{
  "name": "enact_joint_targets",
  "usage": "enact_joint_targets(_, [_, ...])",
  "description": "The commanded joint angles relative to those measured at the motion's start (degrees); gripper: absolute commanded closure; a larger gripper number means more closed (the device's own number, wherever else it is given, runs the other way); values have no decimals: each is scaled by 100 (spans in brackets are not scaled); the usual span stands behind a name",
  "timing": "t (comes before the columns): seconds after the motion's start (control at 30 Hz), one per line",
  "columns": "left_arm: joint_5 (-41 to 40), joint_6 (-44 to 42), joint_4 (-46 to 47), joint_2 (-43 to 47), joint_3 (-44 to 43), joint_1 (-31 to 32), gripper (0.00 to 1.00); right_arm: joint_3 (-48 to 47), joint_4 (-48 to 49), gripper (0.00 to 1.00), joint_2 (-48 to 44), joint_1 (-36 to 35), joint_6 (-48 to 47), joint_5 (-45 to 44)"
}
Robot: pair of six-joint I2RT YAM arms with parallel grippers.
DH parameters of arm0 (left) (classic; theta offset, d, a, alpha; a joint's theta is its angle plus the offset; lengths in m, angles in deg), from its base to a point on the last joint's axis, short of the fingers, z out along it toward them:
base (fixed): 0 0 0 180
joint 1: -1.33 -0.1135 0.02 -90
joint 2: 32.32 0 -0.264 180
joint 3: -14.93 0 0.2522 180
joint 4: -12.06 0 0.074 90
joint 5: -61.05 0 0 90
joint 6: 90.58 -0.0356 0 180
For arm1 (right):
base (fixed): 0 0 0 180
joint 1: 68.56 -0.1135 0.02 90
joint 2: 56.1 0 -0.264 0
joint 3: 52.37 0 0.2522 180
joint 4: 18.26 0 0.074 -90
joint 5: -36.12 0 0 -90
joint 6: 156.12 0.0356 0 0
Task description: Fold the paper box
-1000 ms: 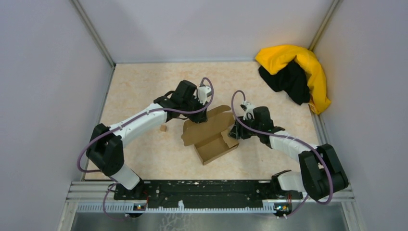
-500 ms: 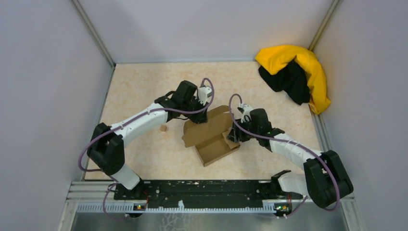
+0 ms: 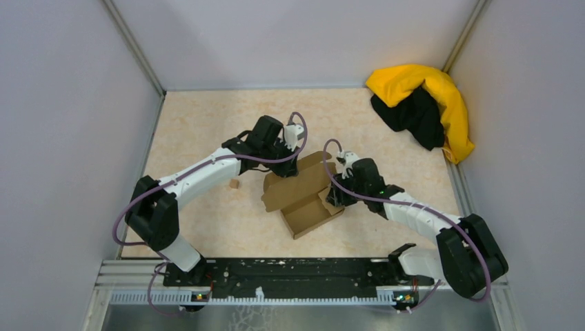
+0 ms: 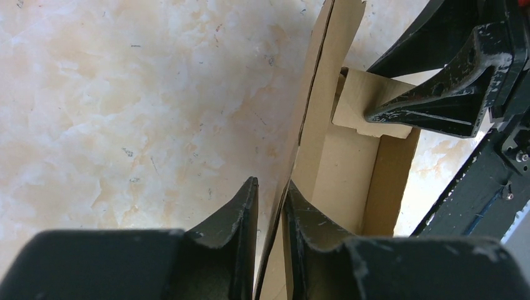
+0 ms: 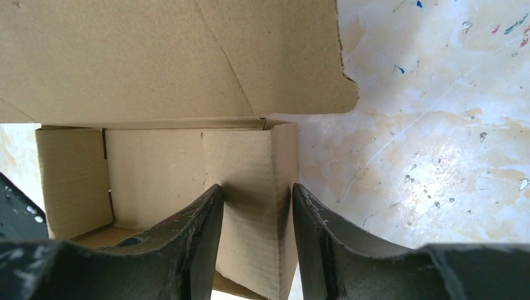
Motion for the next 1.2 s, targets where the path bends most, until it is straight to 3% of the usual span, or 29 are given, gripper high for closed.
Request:
enact_joint_targets(0.0, [117,-59,151,-61,-60,-28,74,-287,-179,56,-54,-220,-118,-623])
enact_joint_targets(0.57, [143,-95,160,-24,-105,-28,74,-739,-834,70,389,-1075,206,-2188])
enact_joint_targets(1.03, [216,-96,237,26,-61,-28,74,-1062,-1237,99,760,-1510,348,-3427])
enact_joint_targets(1.17, [210,-91,239,64,-58,-28,74,-1283,-1482,100,1027,-1771,391,-3962])
